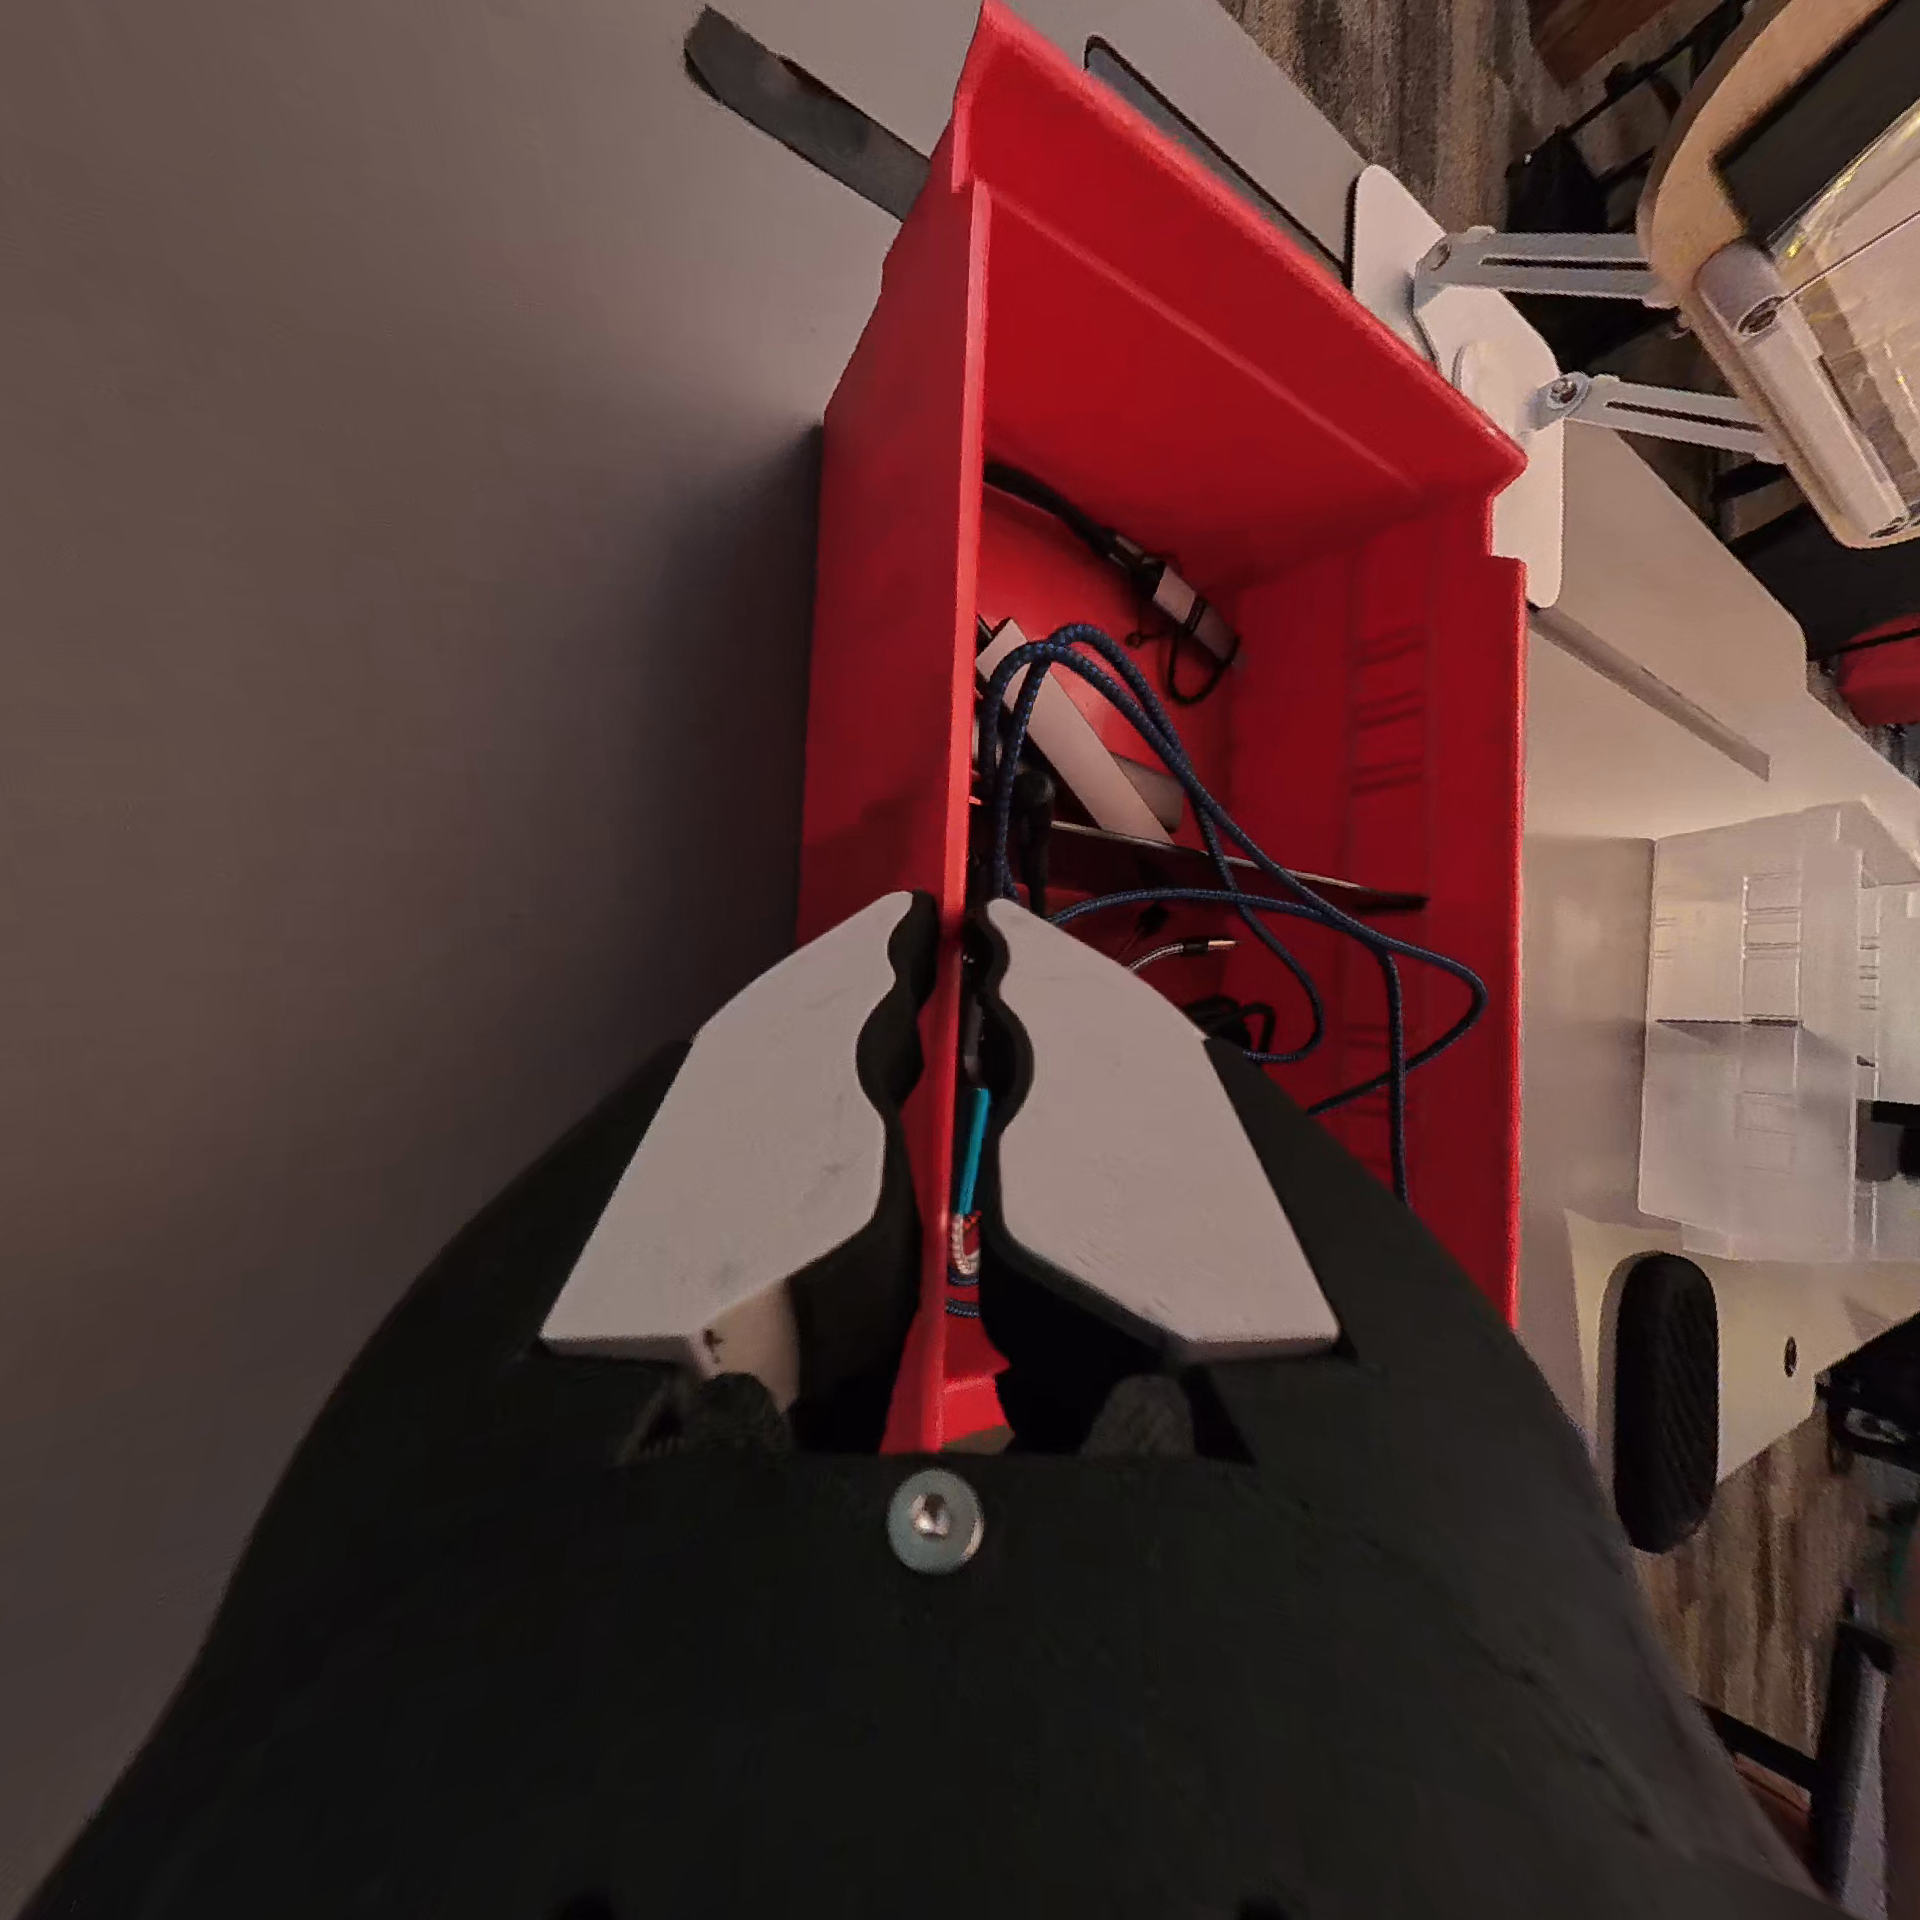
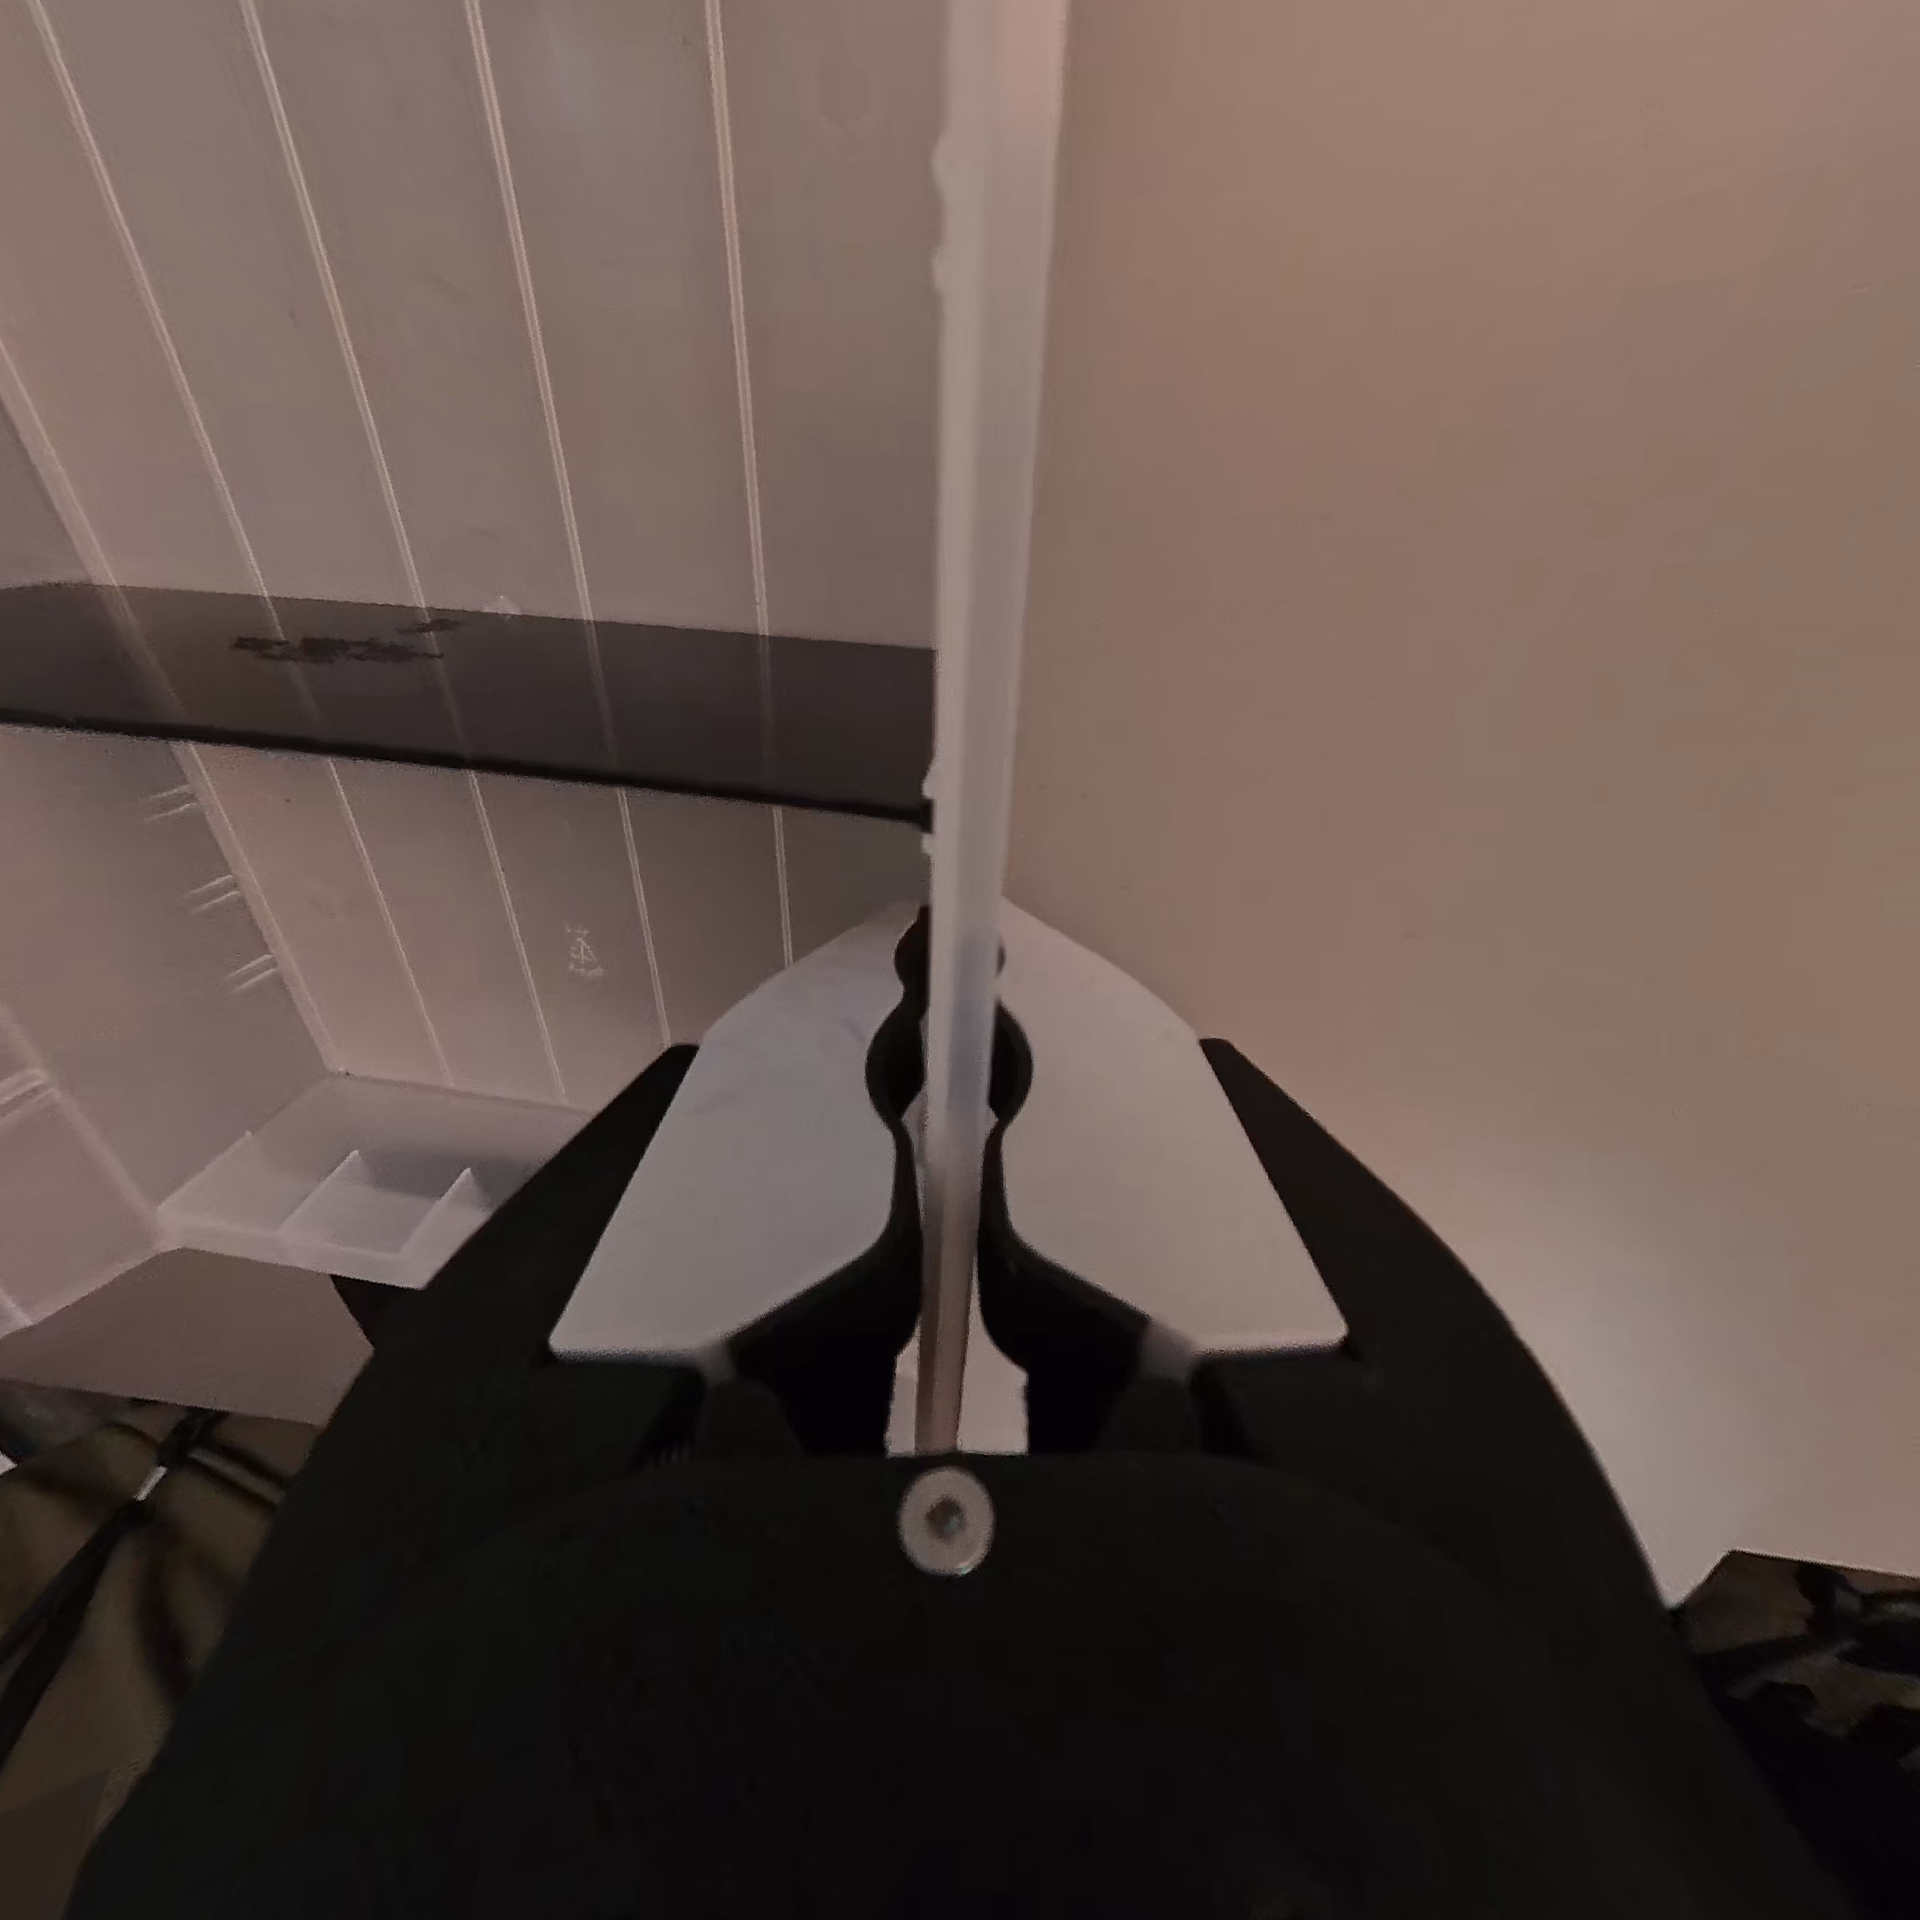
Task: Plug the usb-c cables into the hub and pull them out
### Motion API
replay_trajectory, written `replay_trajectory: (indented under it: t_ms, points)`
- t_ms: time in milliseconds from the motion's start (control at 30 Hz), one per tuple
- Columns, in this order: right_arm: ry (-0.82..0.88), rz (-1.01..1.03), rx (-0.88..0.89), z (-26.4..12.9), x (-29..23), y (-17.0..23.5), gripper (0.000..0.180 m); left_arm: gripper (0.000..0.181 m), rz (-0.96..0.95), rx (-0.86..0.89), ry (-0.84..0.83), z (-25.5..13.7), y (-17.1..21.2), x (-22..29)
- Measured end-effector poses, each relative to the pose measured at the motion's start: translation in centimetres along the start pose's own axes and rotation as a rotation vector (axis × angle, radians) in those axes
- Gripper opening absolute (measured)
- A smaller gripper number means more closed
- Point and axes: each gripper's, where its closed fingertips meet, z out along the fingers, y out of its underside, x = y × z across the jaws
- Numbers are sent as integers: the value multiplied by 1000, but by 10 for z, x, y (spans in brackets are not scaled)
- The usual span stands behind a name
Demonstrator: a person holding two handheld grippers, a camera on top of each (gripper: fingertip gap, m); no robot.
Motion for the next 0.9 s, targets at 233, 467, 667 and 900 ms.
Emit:
replay_trajectory:
  t_ms: [233,467,667,900]
  points:
    - [55,-58,108,-21,3,-9,29,30,193,179,22,-25,-31,30]
    - [263,-210,546,-116,-18,-50,35,41,309,61,-69,8,-24,25]
    - [254,-496,1383,-246,-141,-63,43,38,413,46,-164,23,-29,24]
    - [97,-694,1718,-306,-252,-35,45,35,499,-7,-344,32,-33,16]
